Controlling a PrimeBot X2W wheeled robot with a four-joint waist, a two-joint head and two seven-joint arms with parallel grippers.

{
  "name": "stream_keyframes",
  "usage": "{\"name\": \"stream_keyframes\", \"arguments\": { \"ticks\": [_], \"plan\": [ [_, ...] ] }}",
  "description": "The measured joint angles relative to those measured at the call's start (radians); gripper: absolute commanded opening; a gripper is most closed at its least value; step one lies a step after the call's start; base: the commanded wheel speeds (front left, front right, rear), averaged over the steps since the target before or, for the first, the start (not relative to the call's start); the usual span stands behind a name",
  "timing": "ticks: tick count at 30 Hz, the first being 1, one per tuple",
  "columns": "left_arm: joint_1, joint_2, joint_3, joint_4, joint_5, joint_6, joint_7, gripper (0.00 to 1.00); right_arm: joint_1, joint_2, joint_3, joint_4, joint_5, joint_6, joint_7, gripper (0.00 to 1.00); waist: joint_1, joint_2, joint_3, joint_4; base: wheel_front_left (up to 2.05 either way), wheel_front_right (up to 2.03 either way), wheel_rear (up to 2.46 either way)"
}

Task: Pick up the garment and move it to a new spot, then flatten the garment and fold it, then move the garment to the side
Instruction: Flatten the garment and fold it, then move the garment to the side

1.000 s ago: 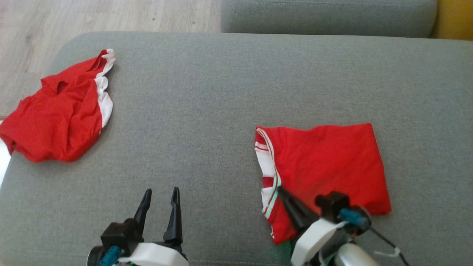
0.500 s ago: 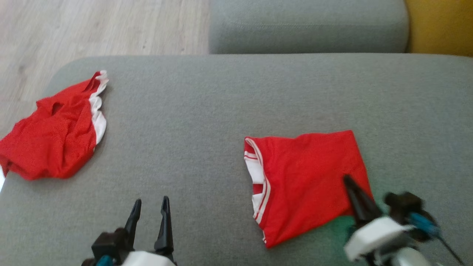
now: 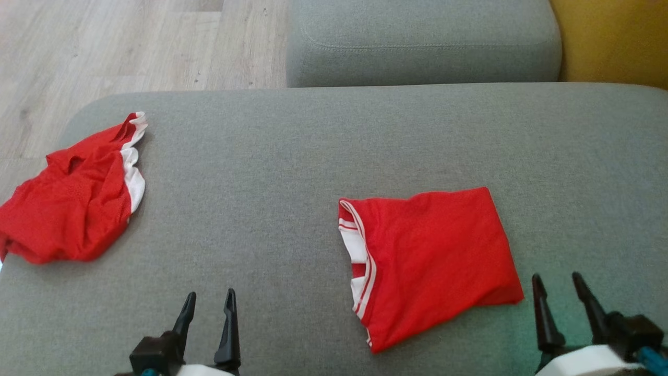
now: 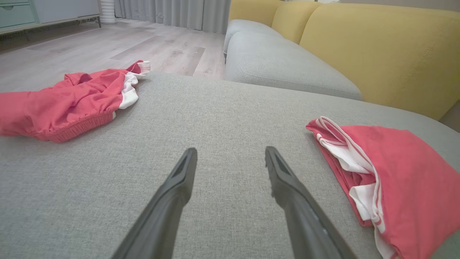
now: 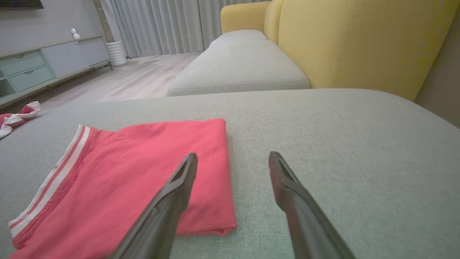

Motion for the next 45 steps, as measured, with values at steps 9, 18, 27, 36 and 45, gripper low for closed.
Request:
{"name": "stream_keyframes", "arguments": {
  "ticks": [9,18,27,36,45],
  "plan": [
    [0.000,0.000,-0.001,0.002,0.000,-0.007,0.000,1.00,0.003,0.013,0.007,0.040,0.000,0.000,-0.015,1.00,0.0000,0.0000,0.002,-0.001,0.00,0.00,0.00],
    [-0.002,0.000,-0.005,-0.004,0.009,-0.005,0.000,1.00,-0.106,-0.026,0.021,-0.057,0.206,0.000,0.287,1.00,0.0000,0.0000,0.043,-0.004,0.00,0.00,0.00],
    [-0.077,0.000,-0.043,0.005,0.009,-0.007,0.000,1.00,-0.373,-0.094,0.007,0.063,0.369,0.000,0.751,1.00,0.0000,0.0000,0.127,0.029,0.00,0.00,0.00],
    [-0.104,-0.001,-0.100,0.010,-0.002,0.008,0.000,1.00,-0.440,-0.104,0.012,0.228,0.354,0.000,0.851,0.05,0.0000,0.0000,0.160,0.075,0.00,0.00,0.00],
    [-0.138,-0.002,-0.100,0.005,0.008,0.011,0.000,1.00,-0.605,-0.097,-0.073,0.298,0.286,0.000,0.700,0.00,0.0000,0.0000,0.199,-0.008,0.00,0.00,0.00]
  ]
}}
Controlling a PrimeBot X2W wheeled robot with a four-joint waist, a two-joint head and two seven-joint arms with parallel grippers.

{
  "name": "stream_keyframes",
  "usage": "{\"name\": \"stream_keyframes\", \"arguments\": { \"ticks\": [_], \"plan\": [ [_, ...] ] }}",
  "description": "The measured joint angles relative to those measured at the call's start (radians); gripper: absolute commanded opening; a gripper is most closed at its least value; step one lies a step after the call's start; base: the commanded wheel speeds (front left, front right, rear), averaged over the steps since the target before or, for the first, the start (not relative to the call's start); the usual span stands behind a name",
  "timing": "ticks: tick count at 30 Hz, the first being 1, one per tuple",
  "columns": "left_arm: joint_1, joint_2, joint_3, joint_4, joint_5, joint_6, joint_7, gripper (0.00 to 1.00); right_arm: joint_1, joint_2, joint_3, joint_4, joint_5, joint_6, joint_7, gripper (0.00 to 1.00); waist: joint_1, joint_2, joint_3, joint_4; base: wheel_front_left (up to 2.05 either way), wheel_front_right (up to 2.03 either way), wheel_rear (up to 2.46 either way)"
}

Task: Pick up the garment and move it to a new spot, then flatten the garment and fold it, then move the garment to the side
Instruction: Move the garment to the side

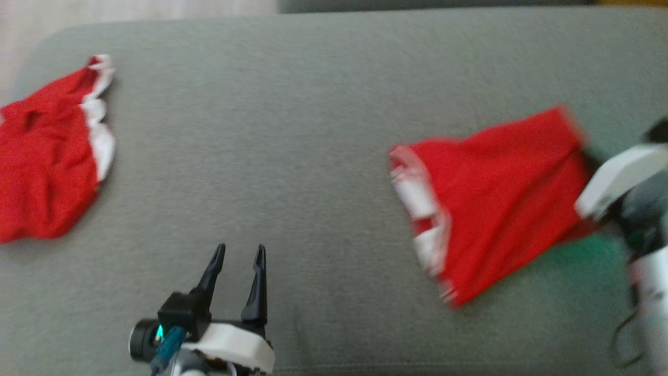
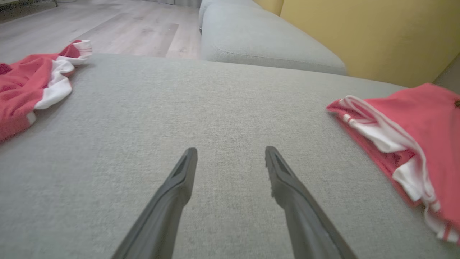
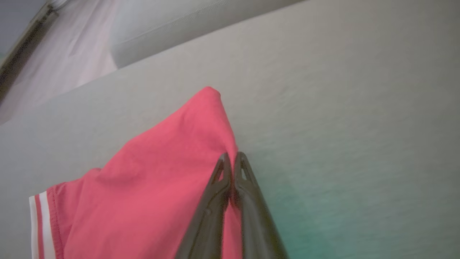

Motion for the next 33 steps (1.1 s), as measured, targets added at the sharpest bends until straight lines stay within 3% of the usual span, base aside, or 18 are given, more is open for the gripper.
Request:
{"name": "stream_keyframes", "arguments": {
  "ticks": [9,17,18,20,23,28,33],
  "plan": [
    [-0.099,0.000,-0.013,0.002,0.064,-0.041,0.000,1.00,-0.226,-0.212,-0.183,0.157,-0.233,0.000,-0.176,0.00,0.0000,0.0000,0.111,-0.108,0.00,0.00,0.00],
    [-0.111,0.000,-0.028,0.006,0.089,-0.050,0.000,1.00,-0.353,-0.217,-0.378,0.278,-0.452,0.000,-0.317,0.00,0.0000,0.0000,0.182,-0.147,0.00,0.00,0.00],
    [-0.111,0.000,-0.030,0.006,0.090,-0.050,0.000,1.00,-0.363,-0.210,-0.398,0.287,-0.475,0.000,-0.335,0.09,0.0000,0.0000,0.186,-0.145,0.00,0.00,0.00],
    [-0.112,0.000,-0.030,0.006,0.090,-0.050,0.000,1.00,-0.372,-0.199,-0.416,0.298,-0.523,0.000,-0.370,1.00,0.0000,0.0000,0.192,-0.141,0.00,0.00,0.00],
    [-0.112,0.000,-0.030,0.005,0.089,-0.044,0.000,1.00,-0.380,-0.177,-0.424,0.299,-0.574,0.000,-0.438,1.00,0.0000,0.0000,0.190,-0.137,0.00,0.00,0.00],
    [-0.111,0.000,-0.025,0.002,0.077,-0.035,0.000,1.00,-0.375,-0.168,-0.346,0.242,-0.581,0.000,-0.587,1.00,0.0000,0.0000,0.156,-0.133,0.00,0.00,0.00],
    [-0.101,-0.001,-0.022,0.001,0.052,-0.026,0.000,1.00,-0.276,-0.119,-0.207,0.109,-0.456,0.000,-0.667,1.00,0.0000,0.0000,0.097,-0.131,0.00,0.00,0.00]
  ]
}}
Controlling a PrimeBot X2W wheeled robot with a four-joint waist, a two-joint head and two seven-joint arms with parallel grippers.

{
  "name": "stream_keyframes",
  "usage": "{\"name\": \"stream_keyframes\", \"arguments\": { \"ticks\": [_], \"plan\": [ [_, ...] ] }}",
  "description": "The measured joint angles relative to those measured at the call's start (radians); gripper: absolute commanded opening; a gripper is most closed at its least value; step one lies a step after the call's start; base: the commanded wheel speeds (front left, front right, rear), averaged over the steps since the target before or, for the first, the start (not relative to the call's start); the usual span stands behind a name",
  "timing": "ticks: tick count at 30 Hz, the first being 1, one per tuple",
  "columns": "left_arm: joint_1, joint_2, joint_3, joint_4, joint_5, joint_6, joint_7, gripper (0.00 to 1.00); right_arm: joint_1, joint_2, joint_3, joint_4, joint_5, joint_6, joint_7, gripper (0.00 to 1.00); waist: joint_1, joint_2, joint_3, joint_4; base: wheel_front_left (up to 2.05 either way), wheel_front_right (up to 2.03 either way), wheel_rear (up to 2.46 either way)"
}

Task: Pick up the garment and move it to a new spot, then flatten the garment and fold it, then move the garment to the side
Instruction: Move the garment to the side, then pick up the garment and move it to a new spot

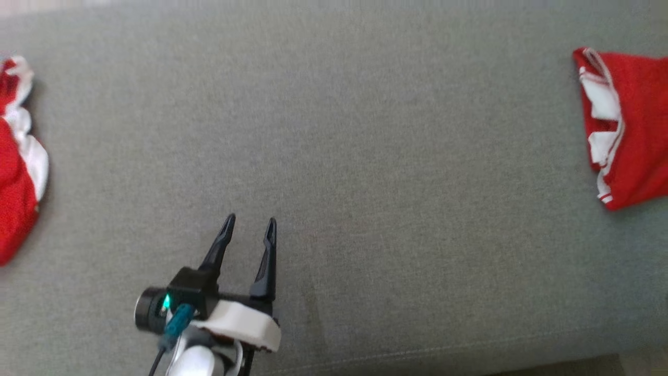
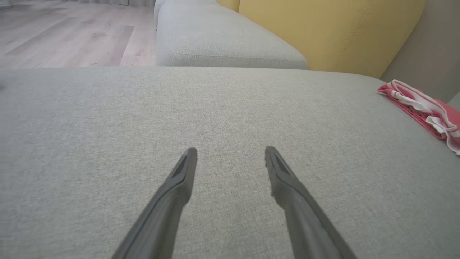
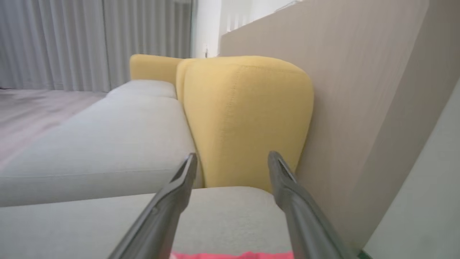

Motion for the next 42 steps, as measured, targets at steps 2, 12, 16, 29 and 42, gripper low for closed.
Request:
{"name": "stream_keyframes", "arguments": {
  "ticks": [2,12,16,29,42],
  "plan": [
    [0.018,0.000,0.003,0.000,-0.012,0.001,0.000,1.00,0.094,0.024,0.061,-0.078,0.062,0.000,-0.003,1.00,0.0000,0.0000,-0.029,0.002,0.00,0.00,0.00],
    [0.103,0.000,0.038,-0.018,-0.061,0.036,0.000,1.00,0.632,0.198,0.122,-0.554,0.105,0.000,0.049,1.00,0.0000,0.0000,-0.156,0.051,0.00,0.00,0.00],
    [0.142,0.000,0.067,-0.019,-0.060,0.037,0.000,1.00,0.783,0.273,0.163,-0.597,0.065,0.000,0.012,1.00,0.0000,0.0000,-0.199,0.082,0.00,0.00,0.00],
    [0.194,0.000,0.091,0.018,-0.049,0.007,0.000,1.00,0.922,0.296,0.198,-0.431,0.073,0.000,-0.079,1.00,0.0000,0.0000,-0.285,0.141,0.00,0.00,0.00],
    [0.191,0.000,0.084,0.024,-0.049,-0.002,0.000,1.00,0.919,0.296,0.216,-0.435,0.073,0.000,-0.085,1.00,0.0000,0.0000,-0.289,0.195,0.00,0.00,0.00]
  ]
}}
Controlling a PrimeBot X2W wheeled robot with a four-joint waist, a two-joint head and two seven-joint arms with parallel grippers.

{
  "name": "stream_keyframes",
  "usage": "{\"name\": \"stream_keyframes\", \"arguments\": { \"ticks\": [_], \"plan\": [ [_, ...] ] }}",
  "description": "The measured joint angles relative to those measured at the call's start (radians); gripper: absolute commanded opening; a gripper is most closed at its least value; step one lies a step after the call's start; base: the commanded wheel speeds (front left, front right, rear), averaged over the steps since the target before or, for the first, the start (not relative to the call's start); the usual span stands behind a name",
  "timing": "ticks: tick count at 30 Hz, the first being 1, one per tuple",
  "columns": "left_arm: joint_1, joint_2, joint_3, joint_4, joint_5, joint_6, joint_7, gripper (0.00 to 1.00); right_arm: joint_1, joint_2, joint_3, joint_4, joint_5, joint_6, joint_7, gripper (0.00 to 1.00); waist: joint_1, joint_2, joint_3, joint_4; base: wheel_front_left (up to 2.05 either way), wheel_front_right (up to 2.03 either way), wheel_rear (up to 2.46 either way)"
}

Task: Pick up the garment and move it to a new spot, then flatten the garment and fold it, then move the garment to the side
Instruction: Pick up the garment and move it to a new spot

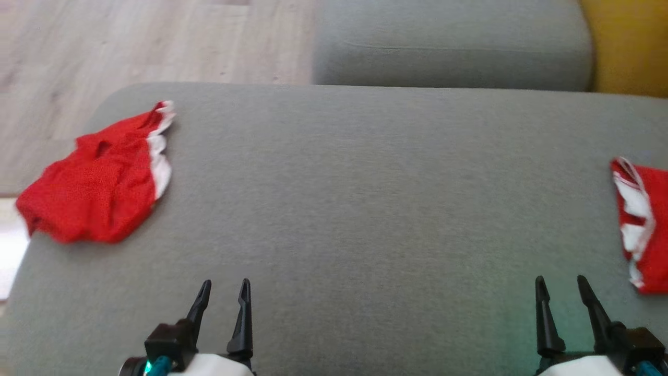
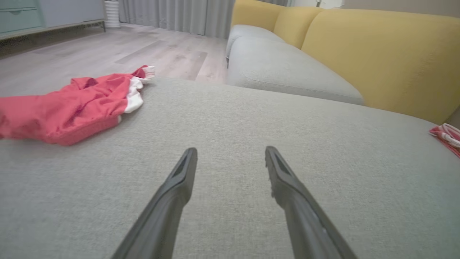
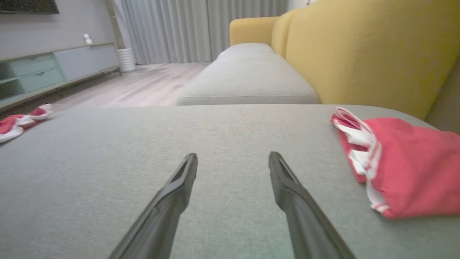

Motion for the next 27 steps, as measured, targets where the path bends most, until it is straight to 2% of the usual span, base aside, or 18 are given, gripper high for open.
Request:
{"name": "stream_keyframes", "arguments": {
  "ticks": [4,13,16,20,27],
  "plan": [
    [-0.001,0.000,-0.001,0.002,0.007,0.000,0.000,1.00,0.002,0.000,0.016,-0.011,0.016,0.000,0.000,1.00,0.0000,0.0000,-0.003,0.078,0.00,0.00,0.00],
    [0.041,0.001,0.041,-0.011,0.006,0.012,0.000,1.00,-0.001,0.000,0.105,-0.014,0.026,0.000,0.000,1.00,0.0000,0.0000,-0.011,0.311,0.00,0.00,0.00],
    [0.069,0.002,0.050,-0.028,-0.003,0.020,0.000,1.00,-0.017,0.001,0.120,-0.009,0.026,0.000,0.000,1.00,0.0000,0.0000,-0.007,0.362,0.00,0.00,0.00],
    [0.065,0.002,0.065,-0.041,-0.008,0.021,0.000,1.00,-0.030,0.000,0.119,-0.009,0.025,0.000,0.000,1.00,0.0000,0.0000,0.012,0.376,0.00,0.00,0.00],
    [-0.038,0.001,0.161,-0.069,-0.016,0.018,0.000,1.00,-0.042,0.000,0.089,-0.038,-0.032,0.000,0.000,1.00,0.0000,0.0000,0.096,0.320,0.00,0.00,0.00]
  ]
}}
